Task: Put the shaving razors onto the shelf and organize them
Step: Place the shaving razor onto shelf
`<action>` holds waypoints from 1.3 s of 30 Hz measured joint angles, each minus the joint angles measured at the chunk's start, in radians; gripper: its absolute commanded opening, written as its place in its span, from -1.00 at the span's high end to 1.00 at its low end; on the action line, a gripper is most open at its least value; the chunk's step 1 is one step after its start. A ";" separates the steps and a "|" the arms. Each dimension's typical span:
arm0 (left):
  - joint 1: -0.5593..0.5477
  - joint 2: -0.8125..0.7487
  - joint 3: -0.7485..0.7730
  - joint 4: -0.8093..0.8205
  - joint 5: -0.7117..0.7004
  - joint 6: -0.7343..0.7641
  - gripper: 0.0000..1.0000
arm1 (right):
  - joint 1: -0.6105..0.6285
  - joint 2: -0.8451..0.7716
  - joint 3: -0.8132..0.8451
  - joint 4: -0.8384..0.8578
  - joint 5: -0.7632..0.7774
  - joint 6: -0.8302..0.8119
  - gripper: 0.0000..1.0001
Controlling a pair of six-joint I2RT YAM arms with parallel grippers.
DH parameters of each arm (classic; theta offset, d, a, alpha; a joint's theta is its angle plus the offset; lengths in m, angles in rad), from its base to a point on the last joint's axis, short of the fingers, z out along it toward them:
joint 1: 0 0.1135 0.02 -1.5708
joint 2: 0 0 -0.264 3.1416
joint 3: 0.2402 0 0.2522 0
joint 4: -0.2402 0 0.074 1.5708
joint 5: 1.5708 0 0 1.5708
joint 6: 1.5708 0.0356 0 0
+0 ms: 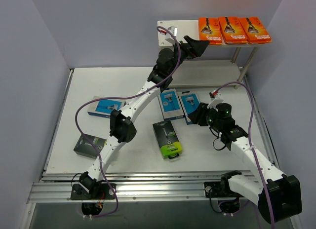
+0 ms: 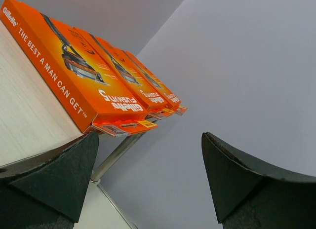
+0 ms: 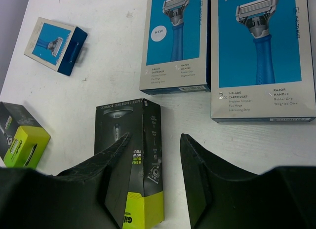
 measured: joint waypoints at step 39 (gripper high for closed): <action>-0.024 -0.079 -0.225 0.013 0.185 0.053 -0.88 | 0.000 0.013 0.000 -0.001 0.004 -0.004 0.23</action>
